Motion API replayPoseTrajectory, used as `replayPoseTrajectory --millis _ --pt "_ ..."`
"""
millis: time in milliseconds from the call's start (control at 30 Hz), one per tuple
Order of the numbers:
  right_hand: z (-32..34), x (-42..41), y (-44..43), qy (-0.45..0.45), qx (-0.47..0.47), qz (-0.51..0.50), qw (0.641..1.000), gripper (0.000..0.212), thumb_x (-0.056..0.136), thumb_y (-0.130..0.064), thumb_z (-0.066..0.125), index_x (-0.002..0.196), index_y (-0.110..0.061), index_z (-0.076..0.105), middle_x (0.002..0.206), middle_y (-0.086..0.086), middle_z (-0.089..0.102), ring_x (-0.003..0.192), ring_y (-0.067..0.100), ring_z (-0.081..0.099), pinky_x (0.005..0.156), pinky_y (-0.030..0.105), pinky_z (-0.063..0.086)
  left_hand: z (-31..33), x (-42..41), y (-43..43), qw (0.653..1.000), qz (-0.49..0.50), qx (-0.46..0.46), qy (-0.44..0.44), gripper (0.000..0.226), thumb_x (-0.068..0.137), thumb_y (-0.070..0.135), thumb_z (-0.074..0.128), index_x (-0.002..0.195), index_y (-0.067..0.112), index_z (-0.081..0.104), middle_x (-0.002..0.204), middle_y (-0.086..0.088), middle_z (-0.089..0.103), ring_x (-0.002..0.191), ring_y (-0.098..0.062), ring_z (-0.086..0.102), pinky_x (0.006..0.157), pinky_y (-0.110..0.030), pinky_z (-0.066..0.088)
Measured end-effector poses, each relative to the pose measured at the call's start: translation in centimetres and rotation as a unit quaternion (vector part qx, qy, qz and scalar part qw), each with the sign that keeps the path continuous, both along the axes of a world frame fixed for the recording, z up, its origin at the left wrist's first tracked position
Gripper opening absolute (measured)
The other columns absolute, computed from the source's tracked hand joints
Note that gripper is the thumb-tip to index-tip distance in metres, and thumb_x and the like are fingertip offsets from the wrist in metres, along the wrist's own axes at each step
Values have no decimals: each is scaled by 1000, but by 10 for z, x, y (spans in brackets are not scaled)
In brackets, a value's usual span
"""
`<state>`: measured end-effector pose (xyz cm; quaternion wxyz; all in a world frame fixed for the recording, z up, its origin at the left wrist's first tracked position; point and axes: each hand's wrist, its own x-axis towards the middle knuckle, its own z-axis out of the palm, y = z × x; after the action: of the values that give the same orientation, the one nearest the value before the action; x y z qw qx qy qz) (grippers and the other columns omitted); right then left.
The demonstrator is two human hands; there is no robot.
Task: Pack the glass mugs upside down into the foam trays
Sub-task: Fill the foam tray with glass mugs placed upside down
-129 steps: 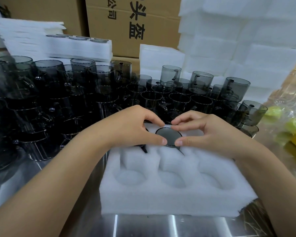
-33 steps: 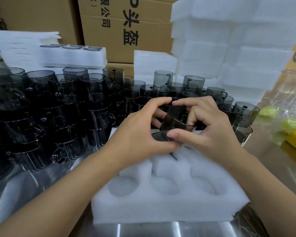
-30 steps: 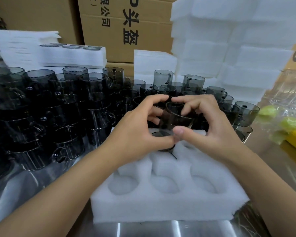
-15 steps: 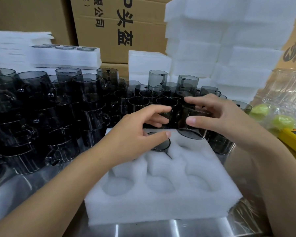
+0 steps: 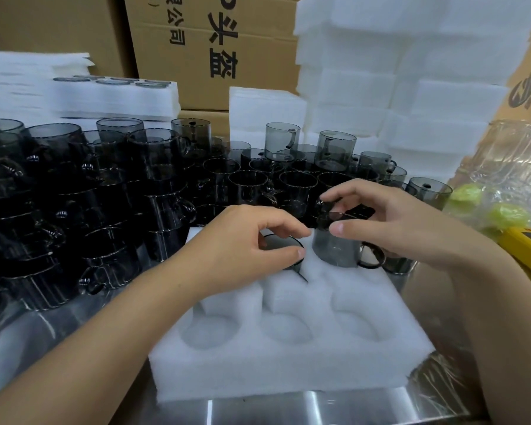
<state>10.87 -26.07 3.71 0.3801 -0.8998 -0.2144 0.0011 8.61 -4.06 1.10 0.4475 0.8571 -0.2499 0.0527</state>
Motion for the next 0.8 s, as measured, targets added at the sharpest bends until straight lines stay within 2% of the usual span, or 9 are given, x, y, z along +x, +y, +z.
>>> replayPoseTrajectory --millis 67,167,267,433,600,700,800 --pt "0 2 -1 -14 6 -14 1000 29 63 -55 69 91 -46 66 93 -19 64 43 0 44 43 5 33 0 0 -1 1000 1 2 0 22 78 23 74 88 41 69 88 17 68 68 12 57 66 -4 41" --pt "-4 6 0 -41 -44 -31 998 19 66 -52 69 83 -44 67 85 -23 63 46 -4 49 51 4 35 0 1 0 1000 2 6 2 20 79 24 74 88 41 69 87 15 69 64 8 57 64 -3 41" --pt "-9 10 1 -64 -48 -52 995 7 75 -42 71 76 -36 67 80 -21 64 47 -5 53 50 5 36 -1 0 0 1000 1 5 5 19 80 23 73 87 40 70 86 15 70 65 9 57 62 -3 40" --pt "-15 10 5 -109 -61 -46 991 11 80 -34 70 72 -28 66 63 -21 60 47 -1 47 50 6 35 -1 0 -1 1000 -2 6 5 17 81 19 73 90 34 72 84 20 70 70 15 57 62 -2 39" --pt "-14 11 7 -157 -81 -37 984 8 73 -34 74 74 -27 71 76 -8 52 65 -5 49 62 9 35 -2 0 -1 1000 -7 3 11 17 82 16 72 93 30 73 85 17 71 69 15 58 62 -1 39" --pt "-15 10 7 -159 -83 -32 983 17 71 -44 65 72 -28 69 69 -7 53 62 3 48 59 13 35 -2 0 -1 1000 -11 0 15 18 83 13 71 94 26 73 86 14 72 67 14 58 59 0 38" --pt "-15 11 5 -125 -93 -20 988 27 67 -57 64 73 -30 63 59 -13 47 54 3 43 54 17 35 -1 0 -1 1000 -12 5 13 18 84 11 70 96 23 74 84 14 72 65 14 58 57 0 38"
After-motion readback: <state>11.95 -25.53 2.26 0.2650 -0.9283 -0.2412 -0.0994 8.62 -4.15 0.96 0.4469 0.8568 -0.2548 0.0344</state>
